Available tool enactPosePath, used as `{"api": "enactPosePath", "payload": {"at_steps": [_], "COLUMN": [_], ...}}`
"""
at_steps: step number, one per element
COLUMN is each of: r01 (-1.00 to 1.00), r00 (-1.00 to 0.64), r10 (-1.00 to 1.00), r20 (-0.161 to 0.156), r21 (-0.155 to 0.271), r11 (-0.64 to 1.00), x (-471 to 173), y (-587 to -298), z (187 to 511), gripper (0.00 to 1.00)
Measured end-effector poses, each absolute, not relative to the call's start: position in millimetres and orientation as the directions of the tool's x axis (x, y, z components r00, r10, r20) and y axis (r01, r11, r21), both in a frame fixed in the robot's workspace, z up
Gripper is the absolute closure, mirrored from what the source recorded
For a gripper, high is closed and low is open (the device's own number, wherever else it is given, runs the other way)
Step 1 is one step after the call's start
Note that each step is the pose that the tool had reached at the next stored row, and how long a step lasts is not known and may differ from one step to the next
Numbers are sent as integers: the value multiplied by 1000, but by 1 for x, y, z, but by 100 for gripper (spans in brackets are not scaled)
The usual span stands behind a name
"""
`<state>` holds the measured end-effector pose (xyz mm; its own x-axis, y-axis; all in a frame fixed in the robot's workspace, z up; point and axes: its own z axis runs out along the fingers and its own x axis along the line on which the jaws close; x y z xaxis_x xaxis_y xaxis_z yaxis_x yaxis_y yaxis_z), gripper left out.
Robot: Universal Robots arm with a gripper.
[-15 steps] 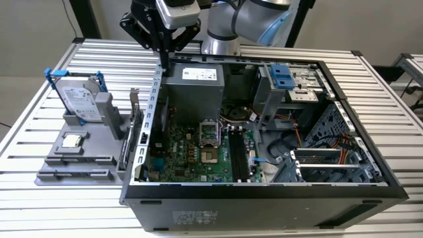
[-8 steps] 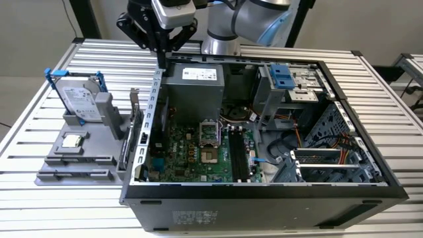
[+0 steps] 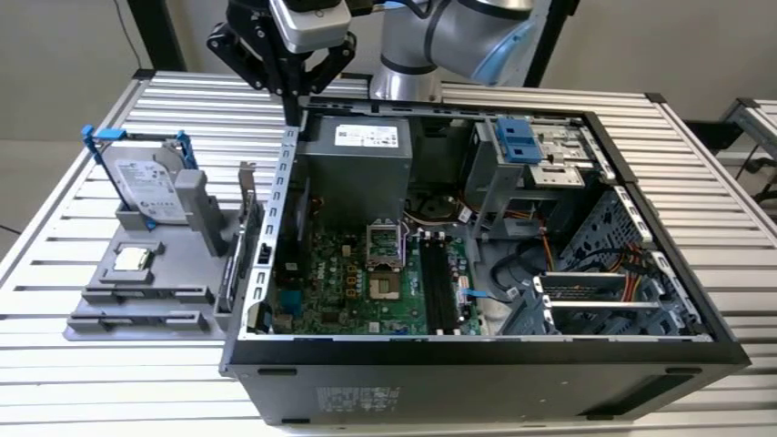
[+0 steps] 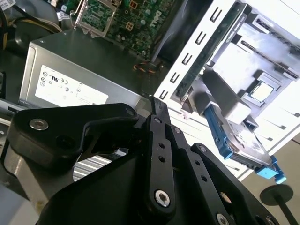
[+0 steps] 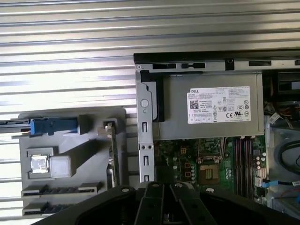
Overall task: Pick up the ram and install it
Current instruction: 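Reach for the ram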
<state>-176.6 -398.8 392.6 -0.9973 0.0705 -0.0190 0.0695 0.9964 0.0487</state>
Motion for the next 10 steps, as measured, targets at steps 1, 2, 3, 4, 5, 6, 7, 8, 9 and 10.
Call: {"api": "enactPosePath", "payload": {"at_steps": [1, 2, 3, 4, 5, 6, 7, 8, 9, 10], "r01": [69, 70, 70, 69, 69, 69, 69, 70, 69, 69], "r00": [-997, -997, -997, -997, -997, -997, -997, -997, -997, -997], "r10": [70, 70, 71, 70, 70, 70, 70, 71, 70, 70], "r20": [-19, -19, -19, -19, -19, -19, -19, -19, -19, -19], "r21": [49, 49, 49, 49, 49, 49, 49, 49, 49, 49], "r11": [996, 996, 996, 996, 996, 996, 996, 996, 996, 996], "x": [-177, -178, -179, -180, -180, -181, -182, -183, -184, -184], "y": [-399, -399, -399, -399, -399, -399, -399, -399, -399, -399], "z": [393, 393, 393, 393, 393, 393, 393, 393, 393, 393], "gripper": [100, 100, 100, 100, 100, 100, 100, 100, 100, 100]}}
